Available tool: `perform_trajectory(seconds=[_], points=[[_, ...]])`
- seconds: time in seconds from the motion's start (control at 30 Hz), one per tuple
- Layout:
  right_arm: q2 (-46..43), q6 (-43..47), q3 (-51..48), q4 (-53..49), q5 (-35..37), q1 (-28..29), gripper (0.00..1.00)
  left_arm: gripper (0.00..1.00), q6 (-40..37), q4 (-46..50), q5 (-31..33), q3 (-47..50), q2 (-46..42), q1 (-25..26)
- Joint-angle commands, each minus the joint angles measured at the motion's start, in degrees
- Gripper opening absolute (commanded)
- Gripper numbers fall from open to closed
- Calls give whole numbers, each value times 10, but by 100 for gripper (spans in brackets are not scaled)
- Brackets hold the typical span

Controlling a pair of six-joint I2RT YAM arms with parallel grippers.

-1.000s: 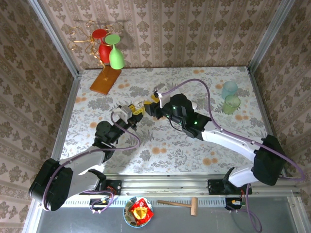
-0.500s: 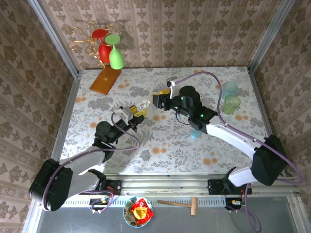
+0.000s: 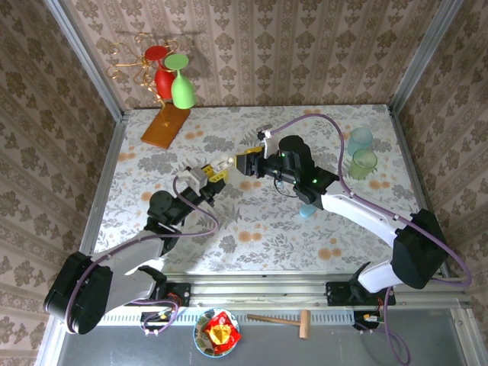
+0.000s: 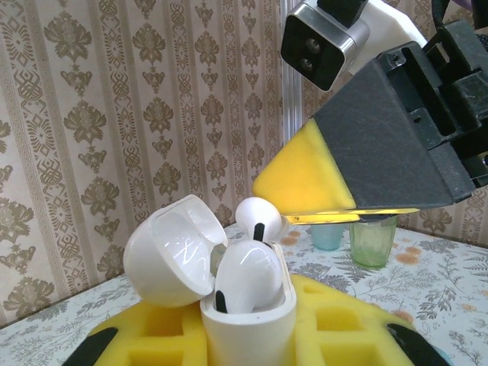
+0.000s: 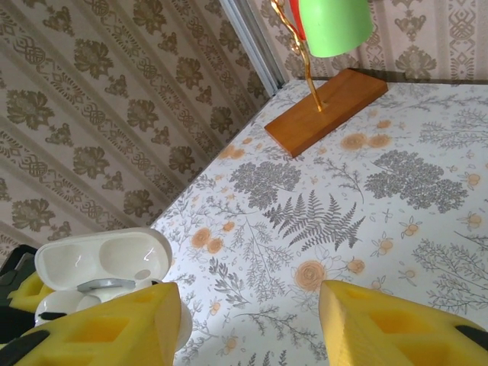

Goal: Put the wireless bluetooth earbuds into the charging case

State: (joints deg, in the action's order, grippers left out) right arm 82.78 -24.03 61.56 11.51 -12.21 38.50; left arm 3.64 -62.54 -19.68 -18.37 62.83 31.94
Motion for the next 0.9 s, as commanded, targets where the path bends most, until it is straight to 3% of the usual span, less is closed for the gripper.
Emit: perform_trajectory(seconds=[0.0, 0.87], points=[[5, -1, 12, -5, -28, 3, 51, 0, 15, -19, 7, -18, -7, 0], [24, 17, 41, -32, -55, 16, 53, 0, 23, -30, 0, -22, 4, 0]])
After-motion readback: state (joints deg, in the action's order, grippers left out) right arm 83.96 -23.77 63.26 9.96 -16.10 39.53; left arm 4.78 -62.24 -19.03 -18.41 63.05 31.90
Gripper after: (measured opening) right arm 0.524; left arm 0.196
